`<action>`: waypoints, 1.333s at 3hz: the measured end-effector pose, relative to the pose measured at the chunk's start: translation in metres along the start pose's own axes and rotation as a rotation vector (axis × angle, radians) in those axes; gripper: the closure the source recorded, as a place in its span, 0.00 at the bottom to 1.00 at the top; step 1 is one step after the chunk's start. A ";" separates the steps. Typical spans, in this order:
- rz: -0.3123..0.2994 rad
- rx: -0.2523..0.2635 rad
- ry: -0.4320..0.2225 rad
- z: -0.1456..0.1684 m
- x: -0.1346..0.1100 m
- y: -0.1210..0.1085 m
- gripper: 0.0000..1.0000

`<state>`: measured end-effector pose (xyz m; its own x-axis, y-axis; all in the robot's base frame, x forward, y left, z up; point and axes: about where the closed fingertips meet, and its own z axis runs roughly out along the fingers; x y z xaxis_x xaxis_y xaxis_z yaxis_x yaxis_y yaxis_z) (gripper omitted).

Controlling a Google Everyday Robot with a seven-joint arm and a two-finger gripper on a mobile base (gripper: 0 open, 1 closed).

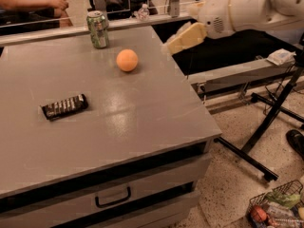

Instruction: Move green can near rxbar chocolate

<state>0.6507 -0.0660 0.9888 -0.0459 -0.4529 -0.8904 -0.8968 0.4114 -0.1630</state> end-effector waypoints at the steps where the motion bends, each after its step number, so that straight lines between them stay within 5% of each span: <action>1: -0.003 -0.002 -0.064 0.035 0.004 -0.036 0.00; 3: 0.035 0.037 -0.073 0.094 -0.001 -0.073 0.00; 4: 0.083 0.078 -0.050 0.128 -0.007 -0.069 0.00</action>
Offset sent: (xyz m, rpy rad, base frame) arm 0.1321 0.0407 -0.0375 0.1034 -0.0295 0.0067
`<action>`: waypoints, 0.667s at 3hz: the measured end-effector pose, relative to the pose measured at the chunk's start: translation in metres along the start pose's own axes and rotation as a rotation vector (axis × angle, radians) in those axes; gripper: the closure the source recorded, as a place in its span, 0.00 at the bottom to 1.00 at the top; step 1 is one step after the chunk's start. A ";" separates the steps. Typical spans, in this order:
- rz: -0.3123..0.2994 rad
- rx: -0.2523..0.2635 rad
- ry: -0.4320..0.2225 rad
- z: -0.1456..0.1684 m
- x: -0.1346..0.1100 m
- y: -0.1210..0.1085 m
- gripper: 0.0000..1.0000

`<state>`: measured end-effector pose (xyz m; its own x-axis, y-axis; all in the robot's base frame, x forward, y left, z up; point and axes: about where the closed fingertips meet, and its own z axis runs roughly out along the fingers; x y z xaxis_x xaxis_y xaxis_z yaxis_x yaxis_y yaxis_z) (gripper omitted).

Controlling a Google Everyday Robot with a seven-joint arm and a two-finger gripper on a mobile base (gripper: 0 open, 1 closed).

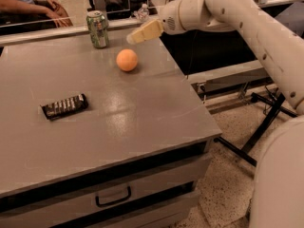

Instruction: Move green can near rxbar chocolate

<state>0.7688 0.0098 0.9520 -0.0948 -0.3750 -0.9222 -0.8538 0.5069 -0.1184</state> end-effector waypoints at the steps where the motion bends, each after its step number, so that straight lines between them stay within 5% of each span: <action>1: 0.012 0.011 0.000 0.030 -0.003 0.012 0.00; 2: 0.002 0.014 -0.024 0.057 -0.009 0.020 0.00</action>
Offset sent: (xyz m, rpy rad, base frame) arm 0.0291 0.0946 -0.0187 0.0466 -0.0707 -0.0044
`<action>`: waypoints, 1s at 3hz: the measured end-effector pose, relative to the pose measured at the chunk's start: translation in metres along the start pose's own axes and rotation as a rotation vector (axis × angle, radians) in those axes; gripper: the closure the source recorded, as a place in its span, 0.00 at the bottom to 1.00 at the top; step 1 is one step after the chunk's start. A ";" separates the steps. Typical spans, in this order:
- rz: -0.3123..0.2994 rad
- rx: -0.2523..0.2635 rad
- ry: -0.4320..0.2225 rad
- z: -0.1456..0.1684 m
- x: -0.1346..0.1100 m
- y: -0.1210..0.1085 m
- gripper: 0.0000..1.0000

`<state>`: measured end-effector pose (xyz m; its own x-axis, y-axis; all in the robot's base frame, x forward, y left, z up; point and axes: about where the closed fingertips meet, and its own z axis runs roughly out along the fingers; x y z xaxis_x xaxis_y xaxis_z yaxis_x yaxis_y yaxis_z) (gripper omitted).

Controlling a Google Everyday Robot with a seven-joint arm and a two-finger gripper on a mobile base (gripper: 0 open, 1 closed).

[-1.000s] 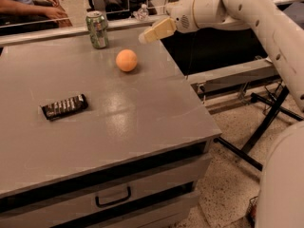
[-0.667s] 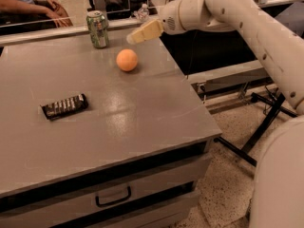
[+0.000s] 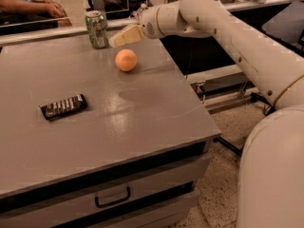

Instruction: Move green can near rxbar chocolate

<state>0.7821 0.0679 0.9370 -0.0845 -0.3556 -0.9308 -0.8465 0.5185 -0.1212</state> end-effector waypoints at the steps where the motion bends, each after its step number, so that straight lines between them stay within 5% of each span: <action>1: -0.009 0.041 -0.012 0.027 -0.001 -0.009 0.00; 3: 0.055 0.110 -0.001 0.067 0.000 -0.035 0.00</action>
Offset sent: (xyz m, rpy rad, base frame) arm 0.0797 0.0213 -0.0231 0.0112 0.0013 -0.1761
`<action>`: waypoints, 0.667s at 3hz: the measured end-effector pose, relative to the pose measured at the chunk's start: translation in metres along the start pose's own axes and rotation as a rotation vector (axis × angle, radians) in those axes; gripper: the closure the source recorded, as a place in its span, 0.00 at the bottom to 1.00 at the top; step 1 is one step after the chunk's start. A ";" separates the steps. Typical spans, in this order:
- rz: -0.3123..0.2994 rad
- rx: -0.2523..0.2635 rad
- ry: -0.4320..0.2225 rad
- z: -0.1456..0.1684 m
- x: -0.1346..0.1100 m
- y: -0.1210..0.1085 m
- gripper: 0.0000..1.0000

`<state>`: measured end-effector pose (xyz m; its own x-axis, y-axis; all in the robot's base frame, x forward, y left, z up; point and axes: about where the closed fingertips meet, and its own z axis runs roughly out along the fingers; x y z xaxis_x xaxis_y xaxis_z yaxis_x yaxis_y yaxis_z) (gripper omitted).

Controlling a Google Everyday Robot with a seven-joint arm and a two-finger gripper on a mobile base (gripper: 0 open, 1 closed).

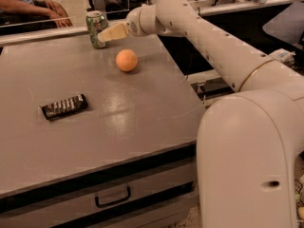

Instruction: Move green can near rxbar chocolate

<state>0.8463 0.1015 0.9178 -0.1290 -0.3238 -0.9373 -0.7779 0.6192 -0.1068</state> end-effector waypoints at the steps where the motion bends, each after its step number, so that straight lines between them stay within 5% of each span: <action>1: 0.020 0.005 0.000 0.016 -0.003 -0.003 0.00; 2: -0.005 -0.024 0.005 0.035 -0.007 0.005 0.00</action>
Offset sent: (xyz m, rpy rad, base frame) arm 0.0273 0.0480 -0.0032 -0.0308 -0.0102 0.0680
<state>0.8647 0.1317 0.9122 -0.1287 -0.3304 -0.9350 -0.7928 0.6007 -0.1032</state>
